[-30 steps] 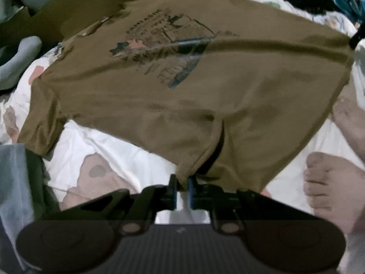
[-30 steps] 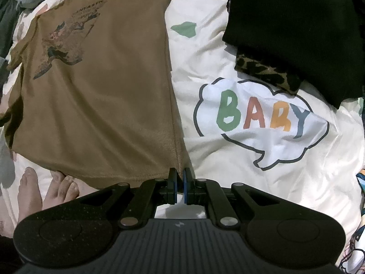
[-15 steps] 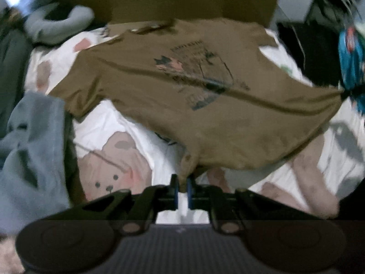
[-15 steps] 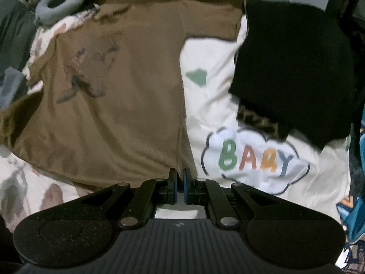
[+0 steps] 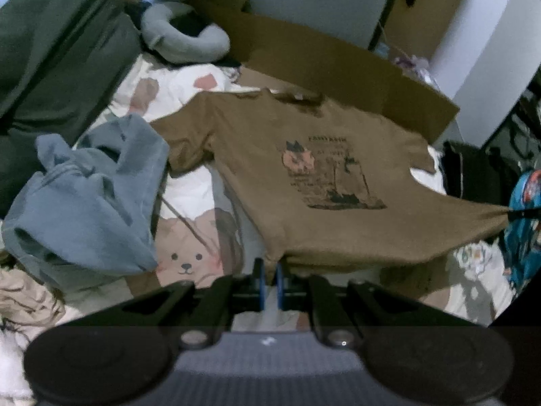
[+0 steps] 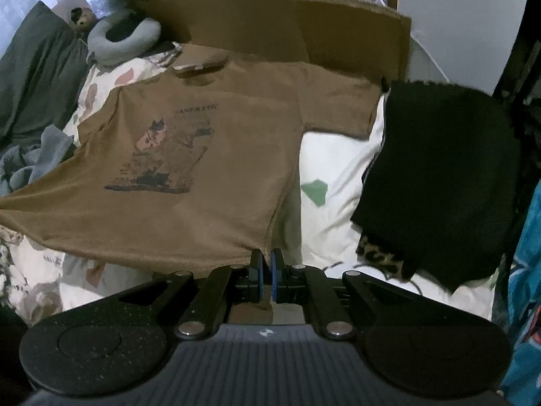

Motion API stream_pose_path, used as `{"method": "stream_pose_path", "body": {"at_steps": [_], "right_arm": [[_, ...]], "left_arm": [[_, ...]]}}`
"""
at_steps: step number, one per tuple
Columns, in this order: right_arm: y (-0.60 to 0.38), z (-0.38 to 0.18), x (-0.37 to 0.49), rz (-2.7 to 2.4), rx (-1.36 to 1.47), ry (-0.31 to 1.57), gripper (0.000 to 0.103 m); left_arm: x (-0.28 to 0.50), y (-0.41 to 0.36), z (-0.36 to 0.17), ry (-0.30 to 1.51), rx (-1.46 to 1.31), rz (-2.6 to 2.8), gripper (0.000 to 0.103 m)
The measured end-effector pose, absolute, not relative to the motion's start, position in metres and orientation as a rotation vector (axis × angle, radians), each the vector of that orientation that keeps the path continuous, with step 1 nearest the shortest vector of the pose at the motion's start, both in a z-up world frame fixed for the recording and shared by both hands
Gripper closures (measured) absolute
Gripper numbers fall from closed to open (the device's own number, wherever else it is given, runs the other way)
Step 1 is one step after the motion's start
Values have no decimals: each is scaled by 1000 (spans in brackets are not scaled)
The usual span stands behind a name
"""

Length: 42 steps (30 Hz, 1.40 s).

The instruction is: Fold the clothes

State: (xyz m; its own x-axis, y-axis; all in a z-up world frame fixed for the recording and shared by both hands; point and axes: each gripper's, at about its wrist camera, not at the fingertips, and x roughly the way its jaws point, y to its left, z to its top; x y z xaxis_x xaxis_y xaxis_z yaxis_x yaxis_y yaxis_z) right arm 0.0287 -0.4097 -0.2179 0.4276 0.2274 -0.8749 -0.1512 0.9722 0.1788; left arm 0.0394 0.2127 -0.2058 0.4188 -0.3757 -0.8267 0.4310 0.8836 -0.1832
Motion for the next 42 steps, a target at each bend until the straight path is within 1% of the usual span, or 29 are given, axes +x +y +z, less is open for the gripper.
{"method": "stream_pose_path", "body": {"at_steps": [8,11,15,33,42], "right_arm": [[-410,-182,40,228,79,1062,101],[-413,-177,41,212,66,1079,101],[-414,-183,36,200,63,1141,101],[-419,-295,5,133,138,1409,101],[-421,-365,-3,88,182,1518,101]], "left_arm": [[47,217,-180,976,-16,-492,97],[48,224,-178,982,-52,-480,97],[43,232,-186,1032,-81,-463,97],[29,246,-278,1306,-46,-359,97],[31,248,-344,1445,-17,-313,97]]}}
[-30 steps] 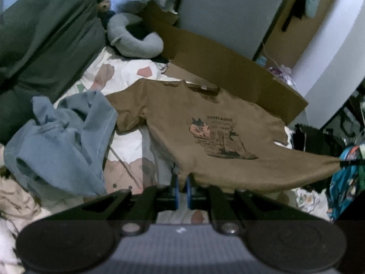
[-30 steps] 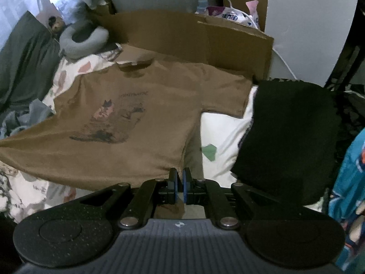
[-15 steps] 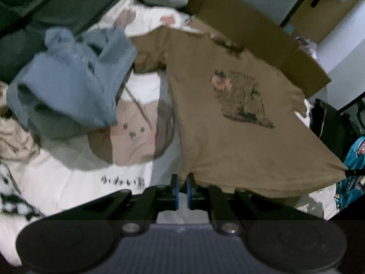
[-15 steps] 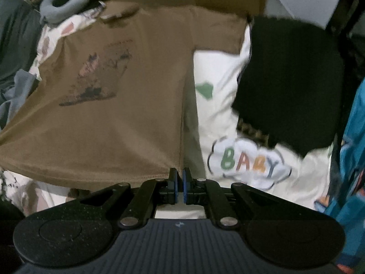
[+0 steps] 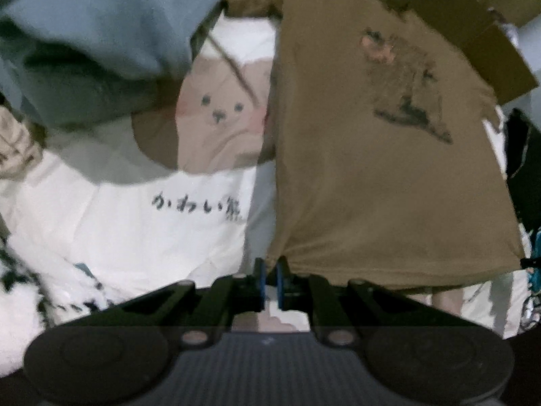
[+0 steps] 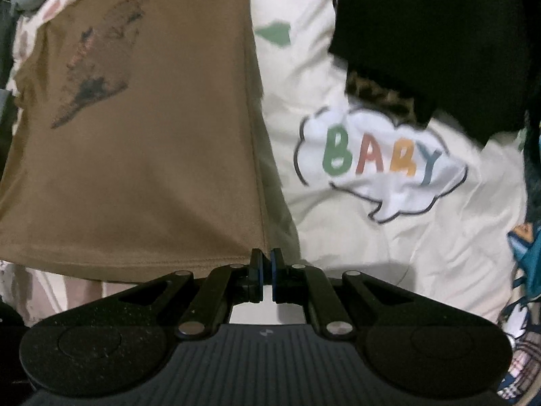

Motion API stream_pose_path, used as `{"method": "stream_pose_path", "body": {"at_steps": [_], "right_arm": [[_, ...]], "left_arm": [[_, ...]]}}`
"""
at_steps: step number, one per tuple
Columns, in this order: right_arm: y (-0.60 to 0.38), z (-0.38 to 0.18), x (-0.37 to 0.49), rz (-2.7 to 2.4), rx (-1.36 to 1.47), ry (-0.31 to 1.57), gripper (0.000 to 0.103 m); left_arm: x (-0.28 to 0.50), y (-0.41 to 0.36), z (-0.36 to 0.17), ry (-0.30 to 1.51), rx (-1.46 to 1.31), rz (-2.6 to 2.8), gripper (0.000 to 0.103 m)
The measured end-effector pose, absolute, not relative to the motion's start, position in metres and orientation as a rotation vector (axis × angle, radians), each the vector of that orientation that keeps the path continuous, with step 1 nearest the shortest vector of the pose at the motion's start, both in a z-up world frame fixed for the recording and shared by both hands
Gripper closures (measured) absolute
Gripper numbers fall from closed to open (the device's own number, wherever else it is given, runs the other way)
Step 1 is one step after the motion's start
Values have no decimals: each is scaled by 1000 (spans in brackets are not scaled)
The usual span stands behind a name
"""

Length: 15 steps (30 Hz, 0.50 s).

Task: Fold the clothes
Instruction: 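Lower the brown shirt hem onto the bedsheet with both grippers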

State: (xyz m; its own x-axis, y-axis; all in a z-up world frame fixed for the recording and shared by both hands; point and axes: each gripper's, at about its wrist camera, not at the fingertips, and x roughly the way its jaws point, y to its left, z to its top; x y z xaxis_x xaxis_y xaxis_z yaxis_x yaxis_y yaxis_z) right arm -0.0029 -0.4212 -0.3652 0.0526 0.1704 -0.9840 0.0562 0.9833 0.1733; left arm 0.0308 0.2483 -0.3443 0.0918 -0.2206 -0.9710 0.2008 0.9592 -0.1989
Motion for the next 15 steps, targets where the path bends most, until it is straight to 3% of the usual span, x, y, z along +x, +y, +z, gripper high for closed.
{"method": "stream_pose_path", "body": {"at_steps": [15], "right_arm": [[-414,-427,6,56,131,1622,101]], "left_arm": [[43,248,-411,1578,13,-270,97]]}}
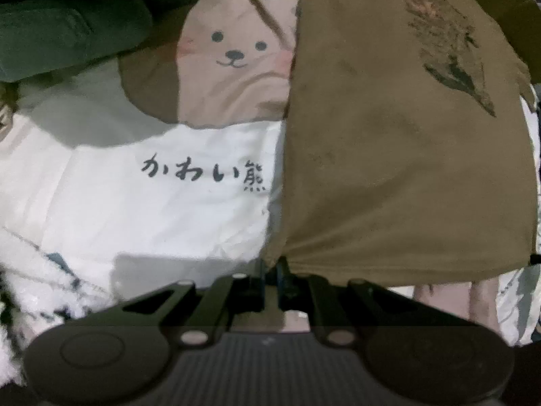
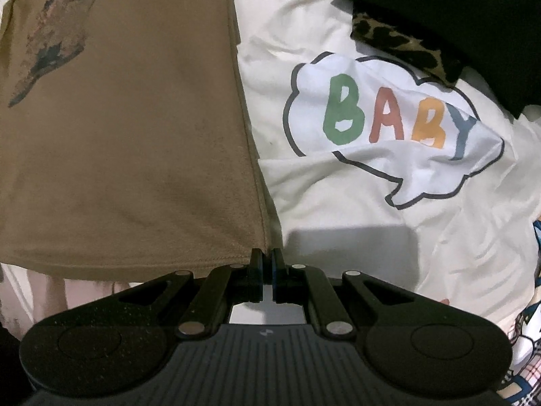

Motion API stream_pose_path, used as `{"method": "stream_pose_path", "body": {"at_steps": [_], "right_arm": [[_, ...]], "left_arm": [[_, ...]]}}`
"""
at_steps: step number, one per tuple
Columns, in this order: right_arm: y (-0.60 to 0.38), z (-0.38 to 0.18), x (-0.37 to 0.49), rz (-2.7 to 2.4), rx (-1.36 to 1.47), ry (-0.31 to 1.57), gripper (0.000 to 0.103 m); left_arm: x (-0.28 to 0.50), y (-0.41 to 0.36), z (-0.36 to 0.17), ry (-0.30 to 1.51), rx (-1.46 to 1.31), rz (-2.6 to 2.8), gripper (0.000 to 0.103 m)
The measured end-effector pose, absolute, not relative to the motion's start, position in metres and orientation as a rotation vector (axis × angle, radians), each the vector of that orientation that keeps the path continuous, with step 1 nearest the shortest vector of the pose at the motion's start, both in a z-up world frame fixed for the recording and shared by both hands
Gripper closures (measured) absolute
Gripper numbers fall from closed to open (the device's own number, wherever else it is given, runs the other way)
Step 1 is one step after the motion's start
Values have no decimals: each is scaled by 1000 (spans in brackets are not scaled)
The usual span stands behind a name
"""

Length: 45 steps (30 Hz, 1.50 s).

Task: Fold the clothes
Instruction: 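Lower the brown shirt hem onto the bedsheet with both grippers, then open both grippers and release the shirt hem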

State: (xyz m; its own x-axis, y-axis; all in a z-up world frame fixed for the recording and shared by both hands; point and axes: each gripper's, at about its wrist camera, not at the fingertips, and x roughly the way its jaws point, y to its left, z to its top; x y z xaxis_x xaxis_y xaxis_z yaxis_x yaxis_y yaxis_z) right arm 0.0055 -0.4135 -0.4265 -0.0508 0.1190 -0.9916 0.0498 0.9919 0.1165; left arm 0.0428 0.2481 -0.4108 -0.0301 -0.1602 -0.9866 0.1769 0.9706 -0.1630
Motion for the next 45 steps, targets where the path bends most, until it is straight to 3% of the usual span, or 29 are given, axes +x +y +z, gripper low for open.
{"method": "stream_pose_path", "body": {"at_steps": [9,11,13,17,23,28,32,45], "right_arm": [[-405,-448,5,-10,111,1632,99],[-406,-448,5,-46,125,1629,95],[-408,-446,4,-77,132,1632,82],[-413,-437,0,-108,143,1640,77],[-430,-394,3,-177,162,1559,75],[-443,-357,14,-252,200,1493,73],[-438,-330,29,-238,213,1429,70],[-425,-268,70,-84,199,1240,66]], "left_arm": [[43,246,-444,1646,12,-183,96],[42,245,-446,1647,5,-148,92],[41,243,-446,1656,6,-118,91],[39,241,-438,1679,39,-85,87],[37,251,-401,1625,13,-81,71],[51,244,-365,1567,2,-64,69],[72,232,-327,1484,4,-103,60],[115,183,-260,1261,-10,-193,58]]}}
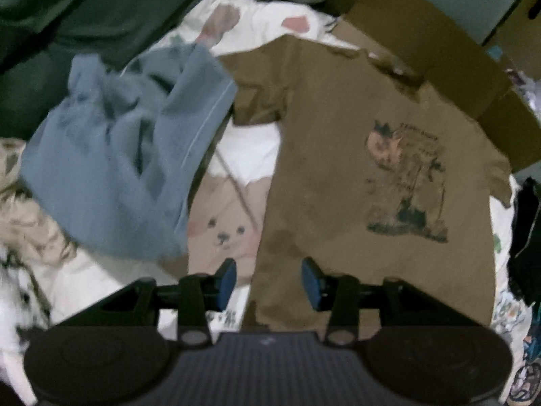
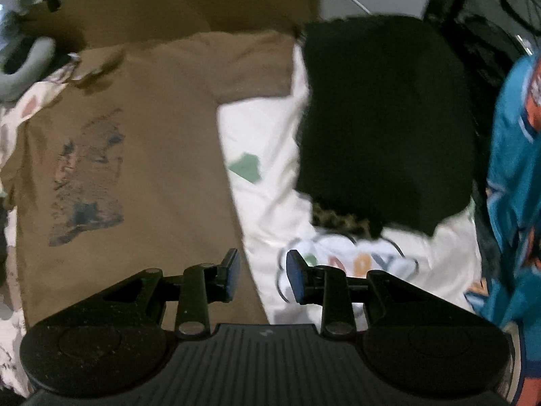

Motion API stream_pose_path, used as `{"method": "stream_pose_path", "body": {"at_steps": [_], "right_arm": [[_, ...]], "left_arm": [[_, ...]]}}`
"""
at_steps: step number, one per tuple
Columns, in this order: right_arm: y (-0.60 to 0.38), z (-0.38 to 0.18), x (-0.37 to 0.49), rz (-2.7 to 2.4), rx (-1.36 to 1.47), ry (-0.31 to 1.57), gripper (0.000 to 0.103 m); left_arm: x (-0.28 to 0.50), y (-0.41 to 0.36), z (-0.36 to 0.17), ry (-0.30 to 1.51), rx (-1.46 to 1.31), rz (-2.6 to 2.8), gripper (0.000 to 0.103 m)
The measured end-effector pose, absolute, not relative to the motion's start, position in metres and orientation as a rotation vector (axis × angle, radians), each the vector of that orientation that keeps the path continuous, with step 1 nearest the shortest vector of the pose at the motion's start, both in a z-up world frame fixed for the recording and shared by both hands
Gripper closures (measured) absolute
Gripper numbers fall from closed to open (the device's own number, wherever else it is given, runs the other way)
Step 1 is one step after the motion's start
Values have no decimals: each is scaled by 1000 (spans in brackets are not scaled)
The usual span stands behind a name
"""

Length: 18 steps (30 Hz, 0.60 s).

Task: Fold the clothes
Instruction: 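Open both grippers and release the shirt hem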

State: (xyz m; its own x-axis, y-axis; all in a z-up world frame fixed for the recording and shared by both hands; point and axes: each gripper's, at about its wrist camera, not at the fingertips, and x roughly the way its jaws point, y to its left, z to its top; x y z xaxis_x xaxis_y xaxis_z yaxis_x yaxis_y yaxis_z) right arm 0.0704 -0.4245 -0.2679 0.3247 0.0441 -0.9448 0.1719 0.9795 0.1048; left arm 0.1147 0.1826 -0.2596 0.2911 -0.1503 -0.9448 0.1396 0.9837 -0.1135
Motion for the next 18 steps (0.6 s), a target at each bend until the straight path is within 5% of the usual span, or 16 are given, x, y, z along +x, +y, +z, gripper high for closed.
{"method": "stream_pose_path", "body": {"at_steps": [18], "right_arm": [[-379,-311,125,55,234,1134,66]], "left_arm": [[225,163,-306,1139,-71,-136,57]]}}
